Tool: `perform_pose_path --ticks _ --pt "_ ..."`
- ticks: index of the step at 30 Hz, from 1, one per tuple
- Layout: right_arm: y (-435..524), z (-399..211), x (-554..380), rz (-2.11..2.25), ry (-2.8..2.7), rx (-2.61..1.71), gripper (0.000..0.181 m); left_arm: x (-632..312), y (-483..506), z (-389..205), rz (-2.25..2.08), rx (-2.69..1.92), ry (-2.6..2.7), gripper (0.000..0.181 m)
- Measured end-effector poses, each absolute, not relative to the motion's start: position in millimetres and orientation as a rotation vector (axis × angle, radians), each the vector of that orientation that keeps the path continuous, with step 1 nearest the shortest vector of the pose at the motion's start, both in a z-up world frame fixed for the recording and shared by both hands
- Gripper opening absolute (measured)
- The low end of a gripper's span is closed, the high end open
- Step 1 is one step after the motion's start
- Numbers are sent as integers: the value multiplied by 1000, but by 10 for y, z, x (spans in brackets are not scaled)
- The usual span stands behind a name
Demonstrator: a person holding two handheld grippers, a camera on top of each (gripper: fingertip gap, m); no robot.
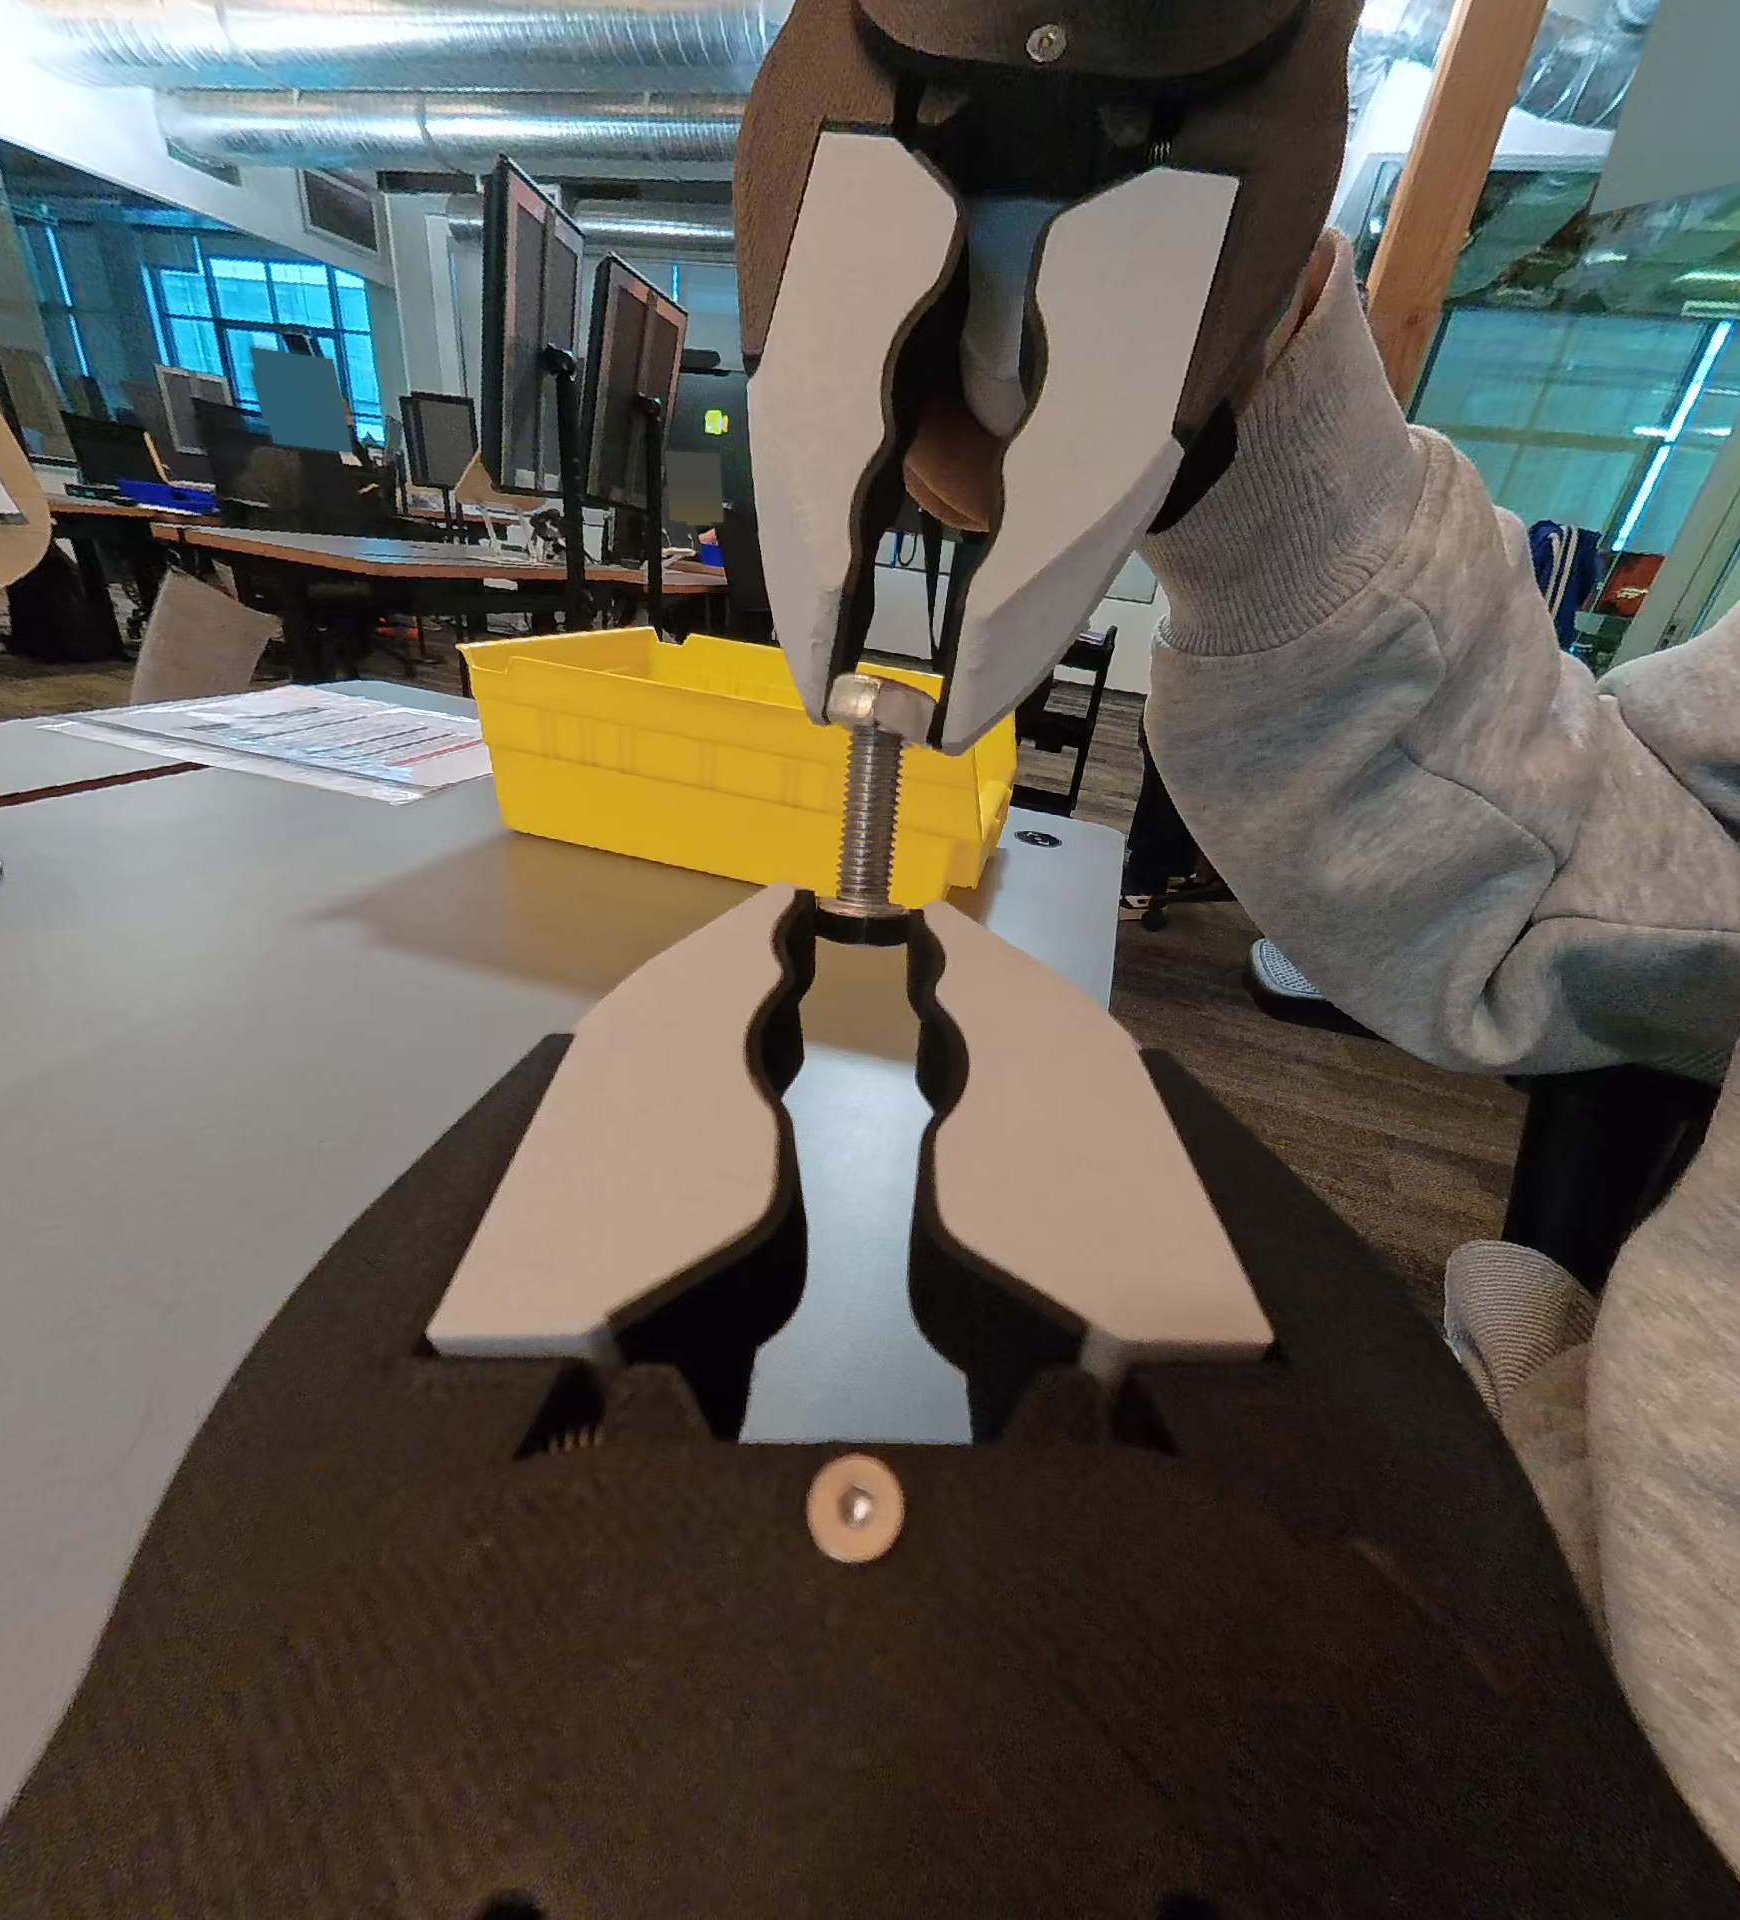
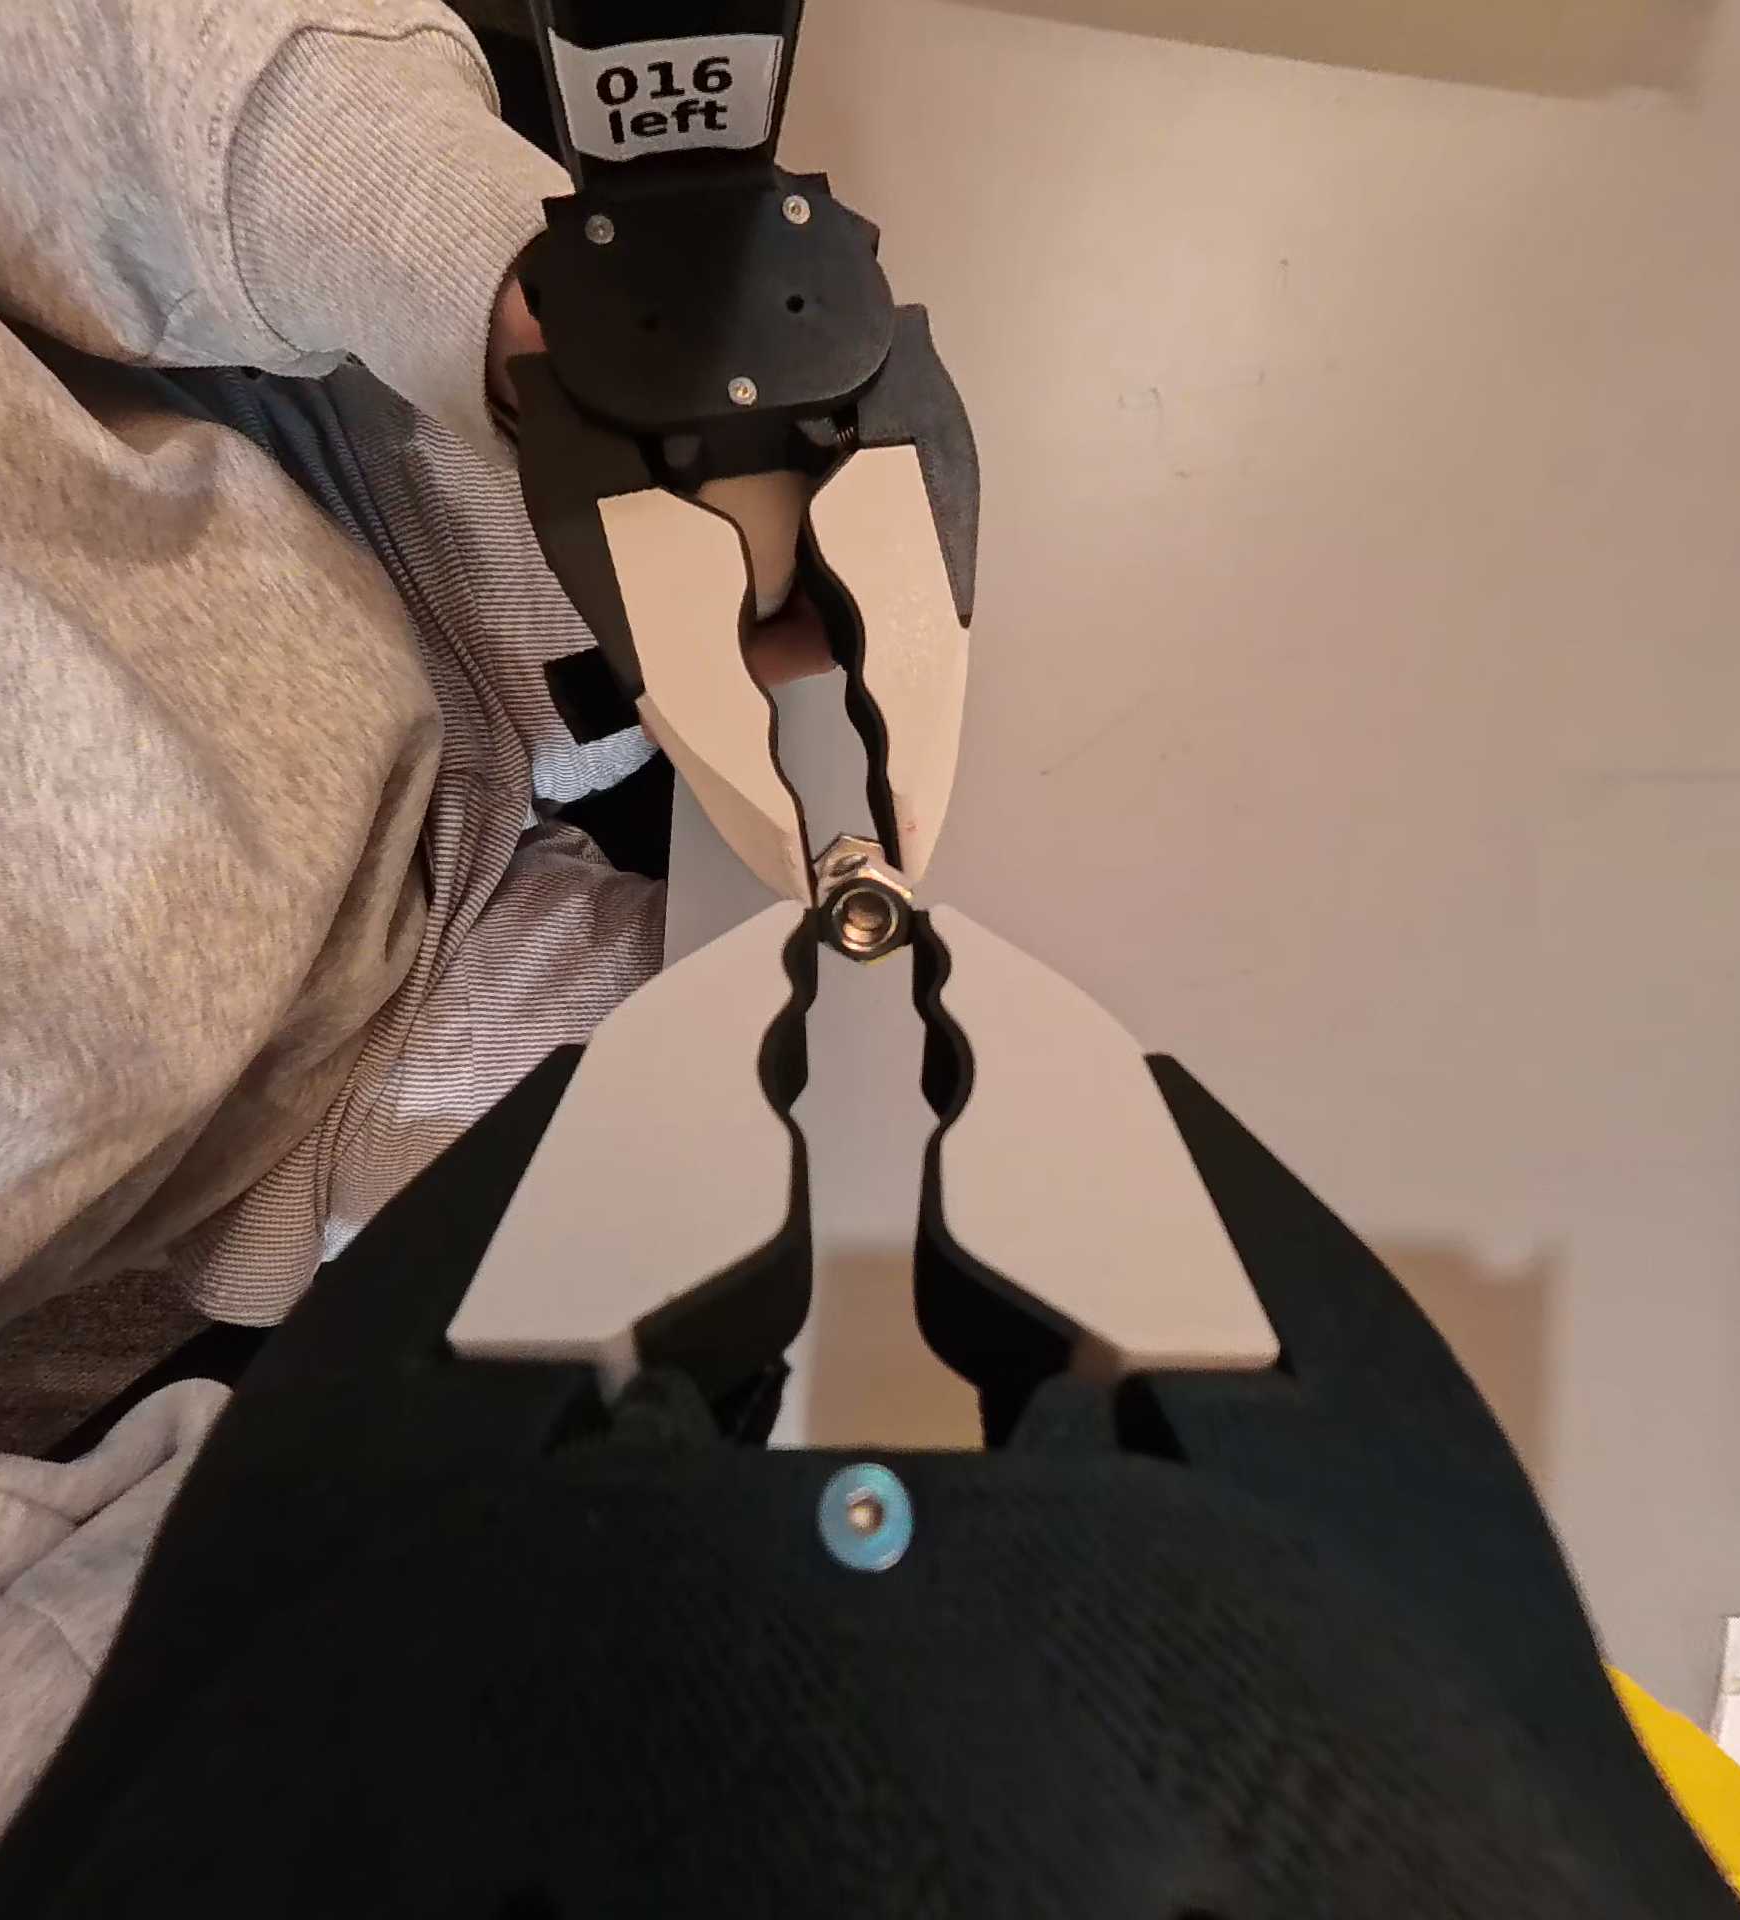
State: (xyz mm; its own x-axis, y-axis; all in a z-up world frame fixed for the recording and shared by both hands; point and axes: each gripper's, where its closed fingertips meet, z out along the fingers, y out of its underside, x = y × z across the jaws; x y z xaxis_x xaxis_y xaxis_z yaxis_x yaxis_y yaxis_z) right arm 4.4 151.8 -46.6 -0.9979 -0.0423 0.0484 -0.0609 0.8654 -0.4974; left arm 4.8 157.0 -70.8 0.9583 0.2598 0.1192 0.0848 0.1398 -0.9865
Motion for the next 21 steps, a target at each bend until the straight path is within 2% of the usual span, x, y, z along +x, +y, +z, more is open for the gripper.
perform_pose_path --ticks 21 --pt "1501 -390 44 847 -2961 97 17 57 1565 -628 16 -1334 -339 18"
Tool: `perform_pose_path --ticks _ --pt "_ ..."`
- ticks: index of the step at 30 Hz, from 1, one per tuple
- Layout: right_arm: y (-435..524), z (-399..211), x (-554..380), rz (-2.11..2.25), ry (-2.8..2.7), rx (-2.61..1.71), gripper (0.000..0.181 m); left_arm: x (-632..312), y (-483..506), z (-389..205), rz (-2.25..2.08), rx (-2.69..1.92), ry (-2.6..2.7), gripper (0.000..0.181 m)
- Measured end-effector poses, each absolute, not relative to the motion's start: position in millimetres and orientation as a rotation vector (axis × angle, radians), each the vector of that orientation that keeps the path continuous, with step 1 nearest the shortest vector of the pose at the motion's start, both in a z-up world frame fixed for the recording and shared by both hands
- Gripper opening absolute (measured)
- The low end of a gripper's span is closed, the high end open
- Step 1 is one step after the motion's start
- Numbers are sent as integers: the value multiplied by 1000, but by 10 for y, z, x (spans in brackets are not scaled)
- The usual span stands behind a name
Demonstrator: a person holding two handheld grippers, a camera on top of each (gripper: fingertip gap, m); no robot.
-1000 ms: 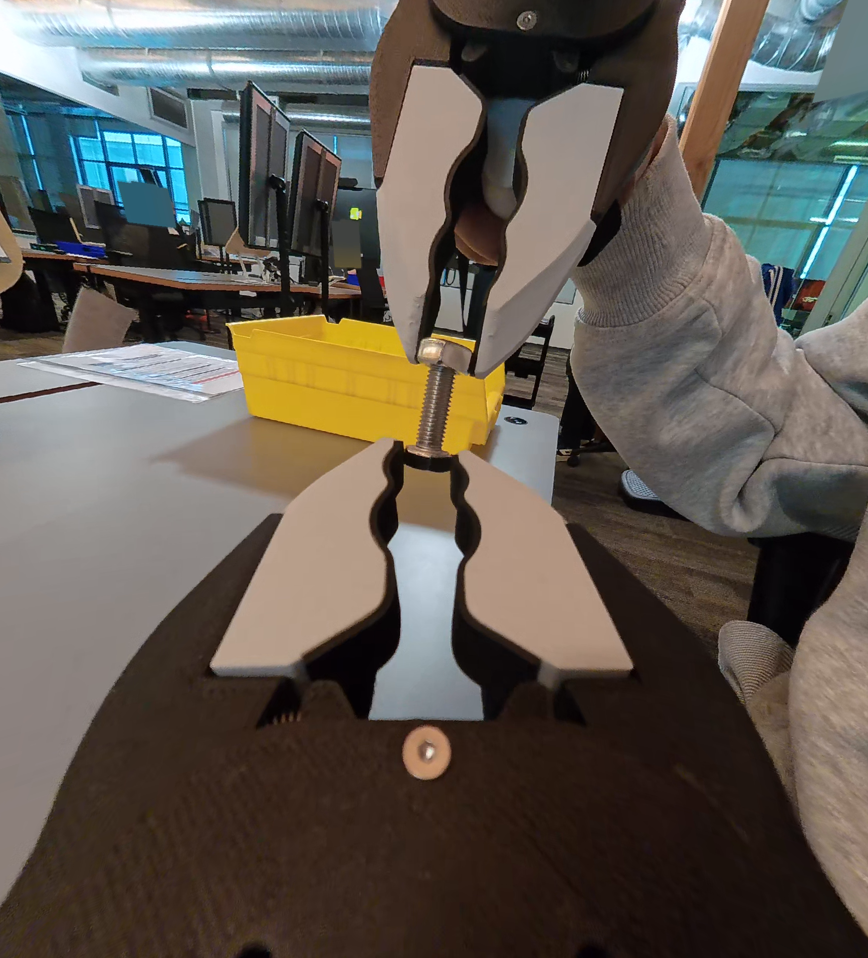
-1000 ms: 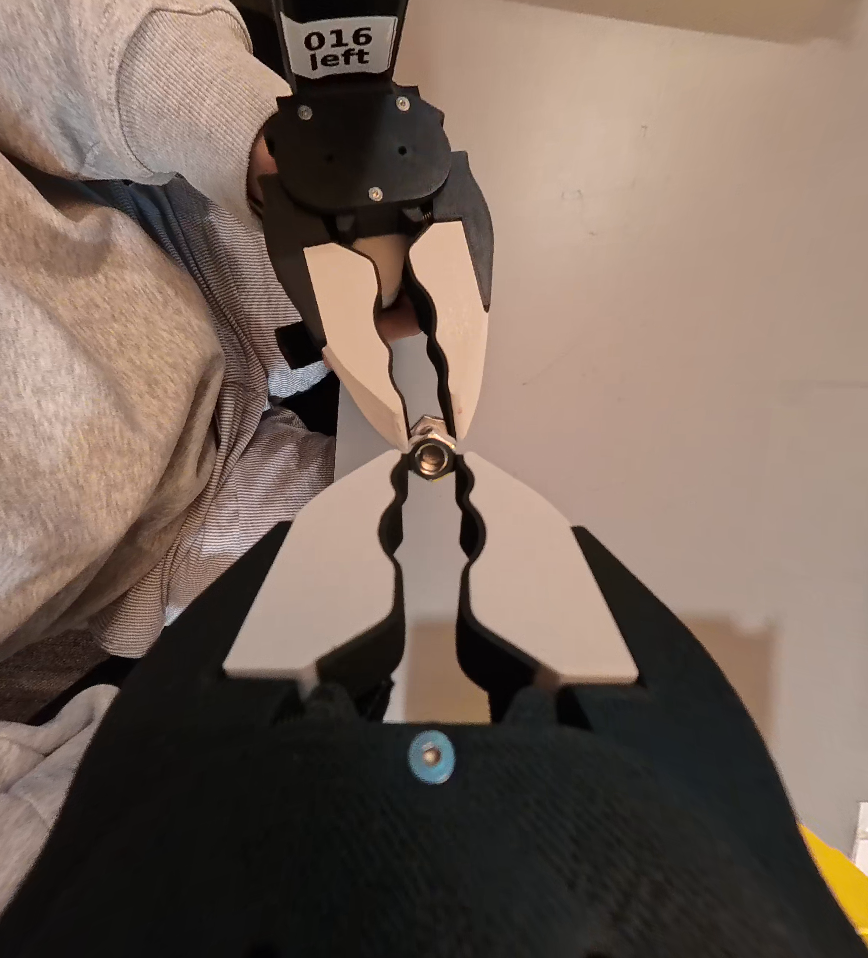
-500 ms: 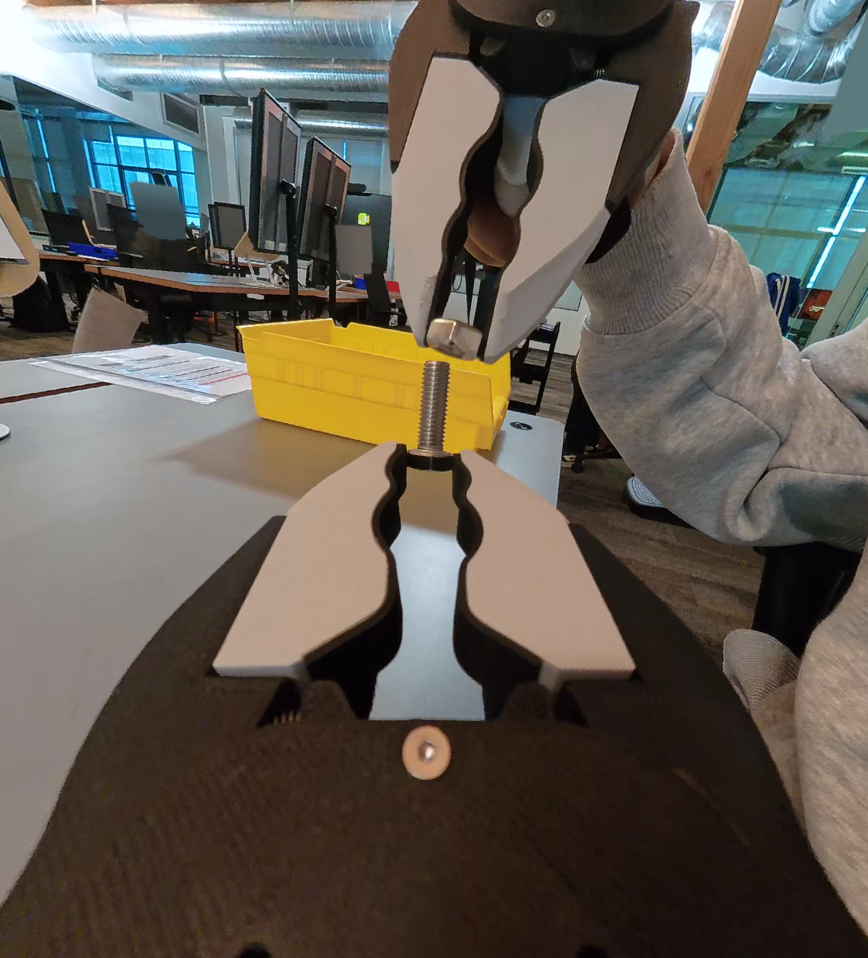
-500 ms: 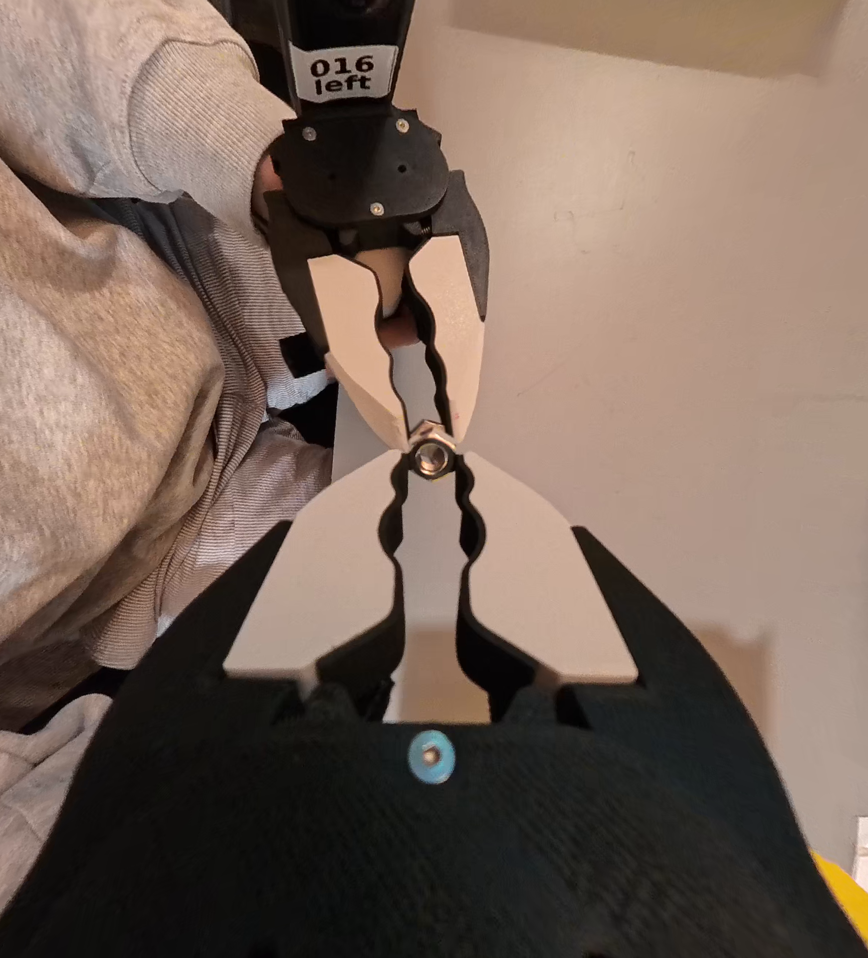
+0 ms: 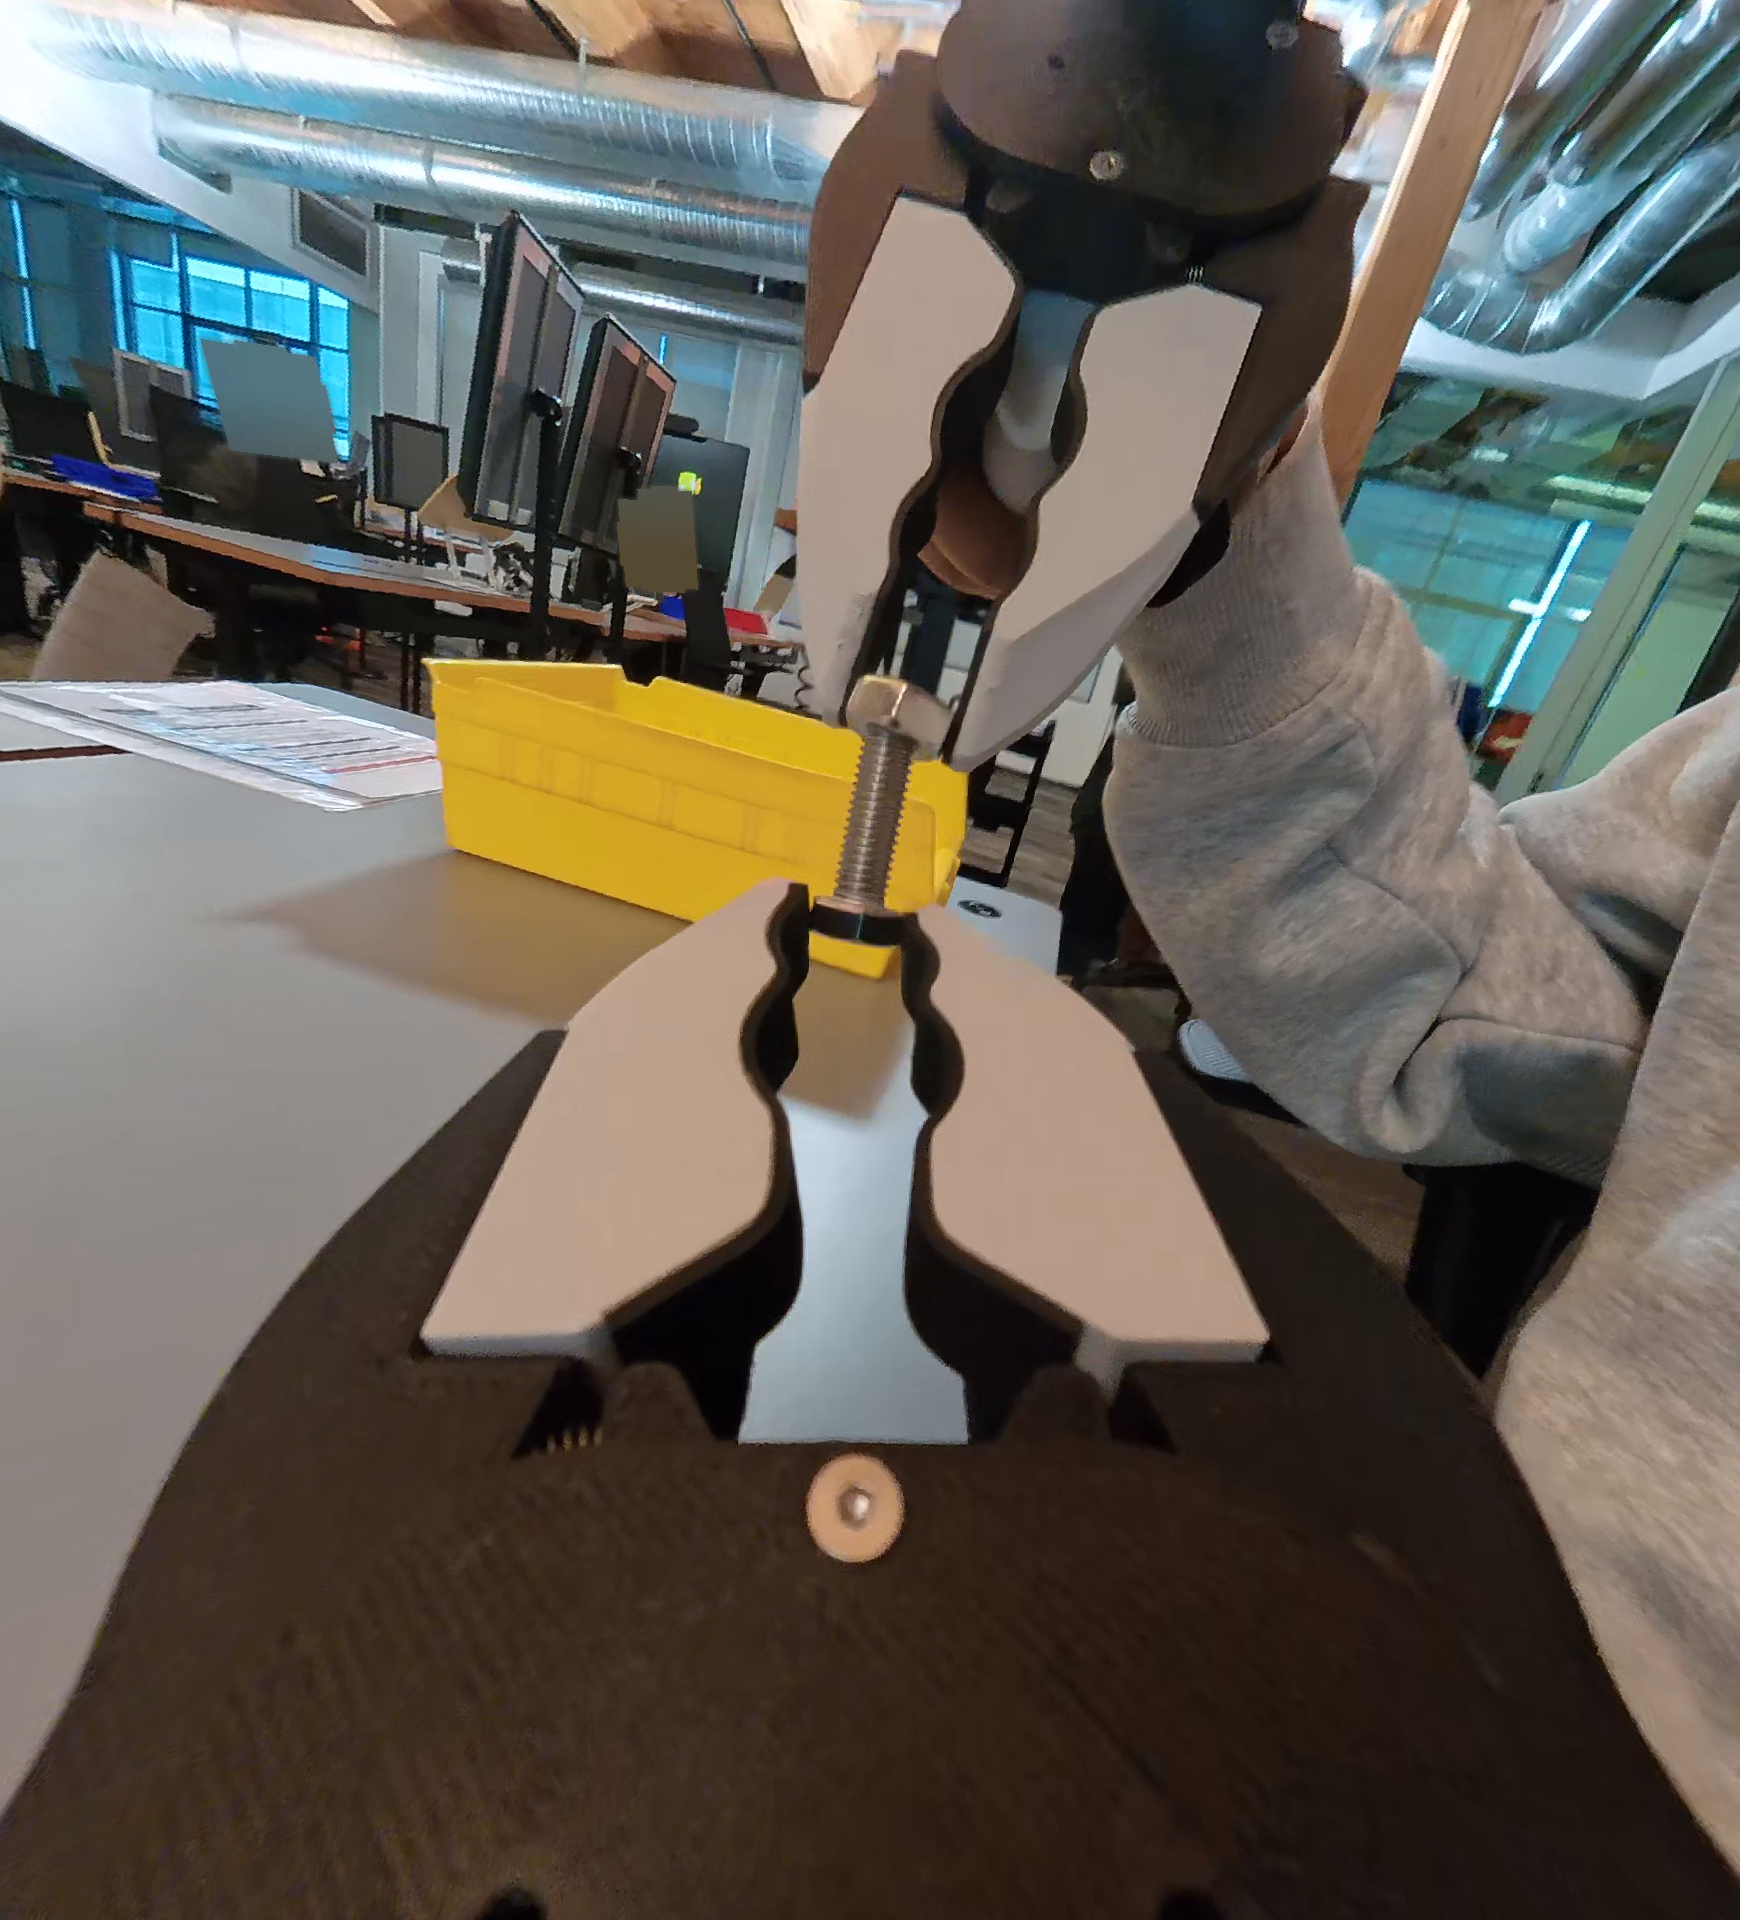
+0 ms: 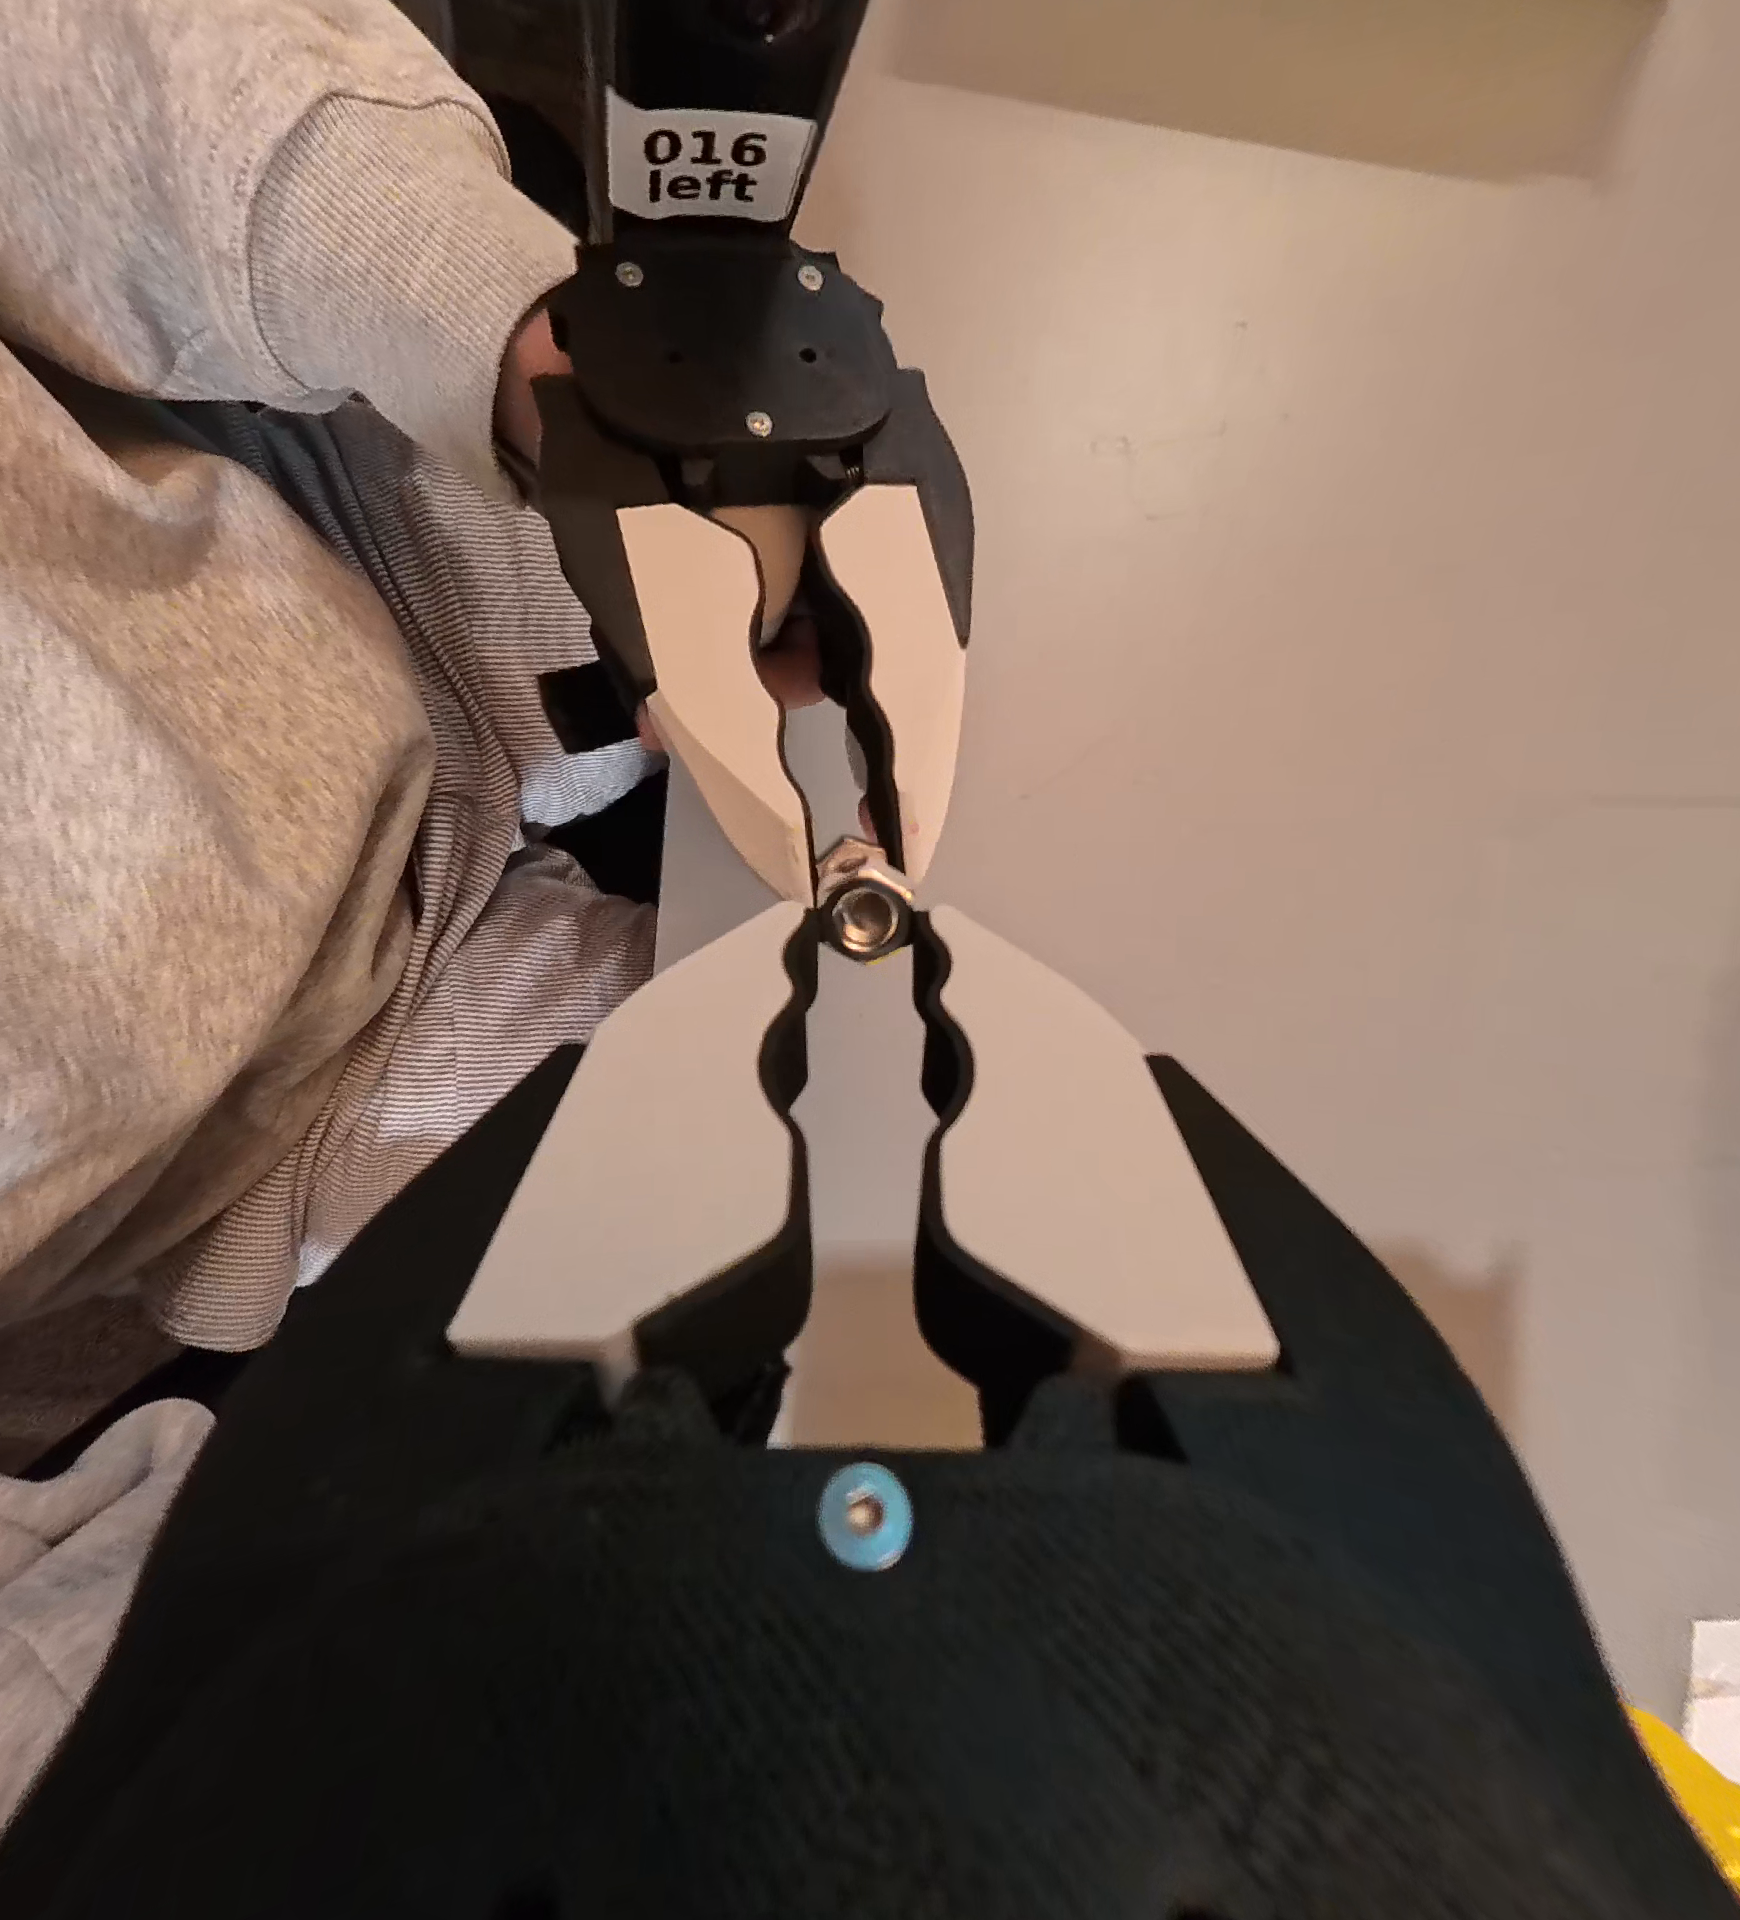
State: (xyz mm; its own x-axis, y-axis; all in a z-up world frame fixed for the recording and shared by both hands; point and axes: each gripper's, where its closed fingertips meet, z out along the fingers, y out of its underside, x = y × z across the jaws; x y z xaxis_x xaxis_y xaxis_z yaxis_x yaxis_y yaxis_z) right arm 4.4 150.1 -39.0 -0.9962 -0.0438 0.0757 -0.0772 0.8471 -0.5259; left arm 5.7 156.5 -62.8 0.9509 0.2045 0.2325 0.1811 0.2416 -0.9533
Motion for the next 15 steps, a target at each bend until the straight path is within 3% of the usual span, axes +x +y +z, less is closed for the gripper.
perform_pose_path --ticks 15 --pt "1533 -432 71 790 -2982 81 17 61 1603 -683 89 -1388 -320 19"
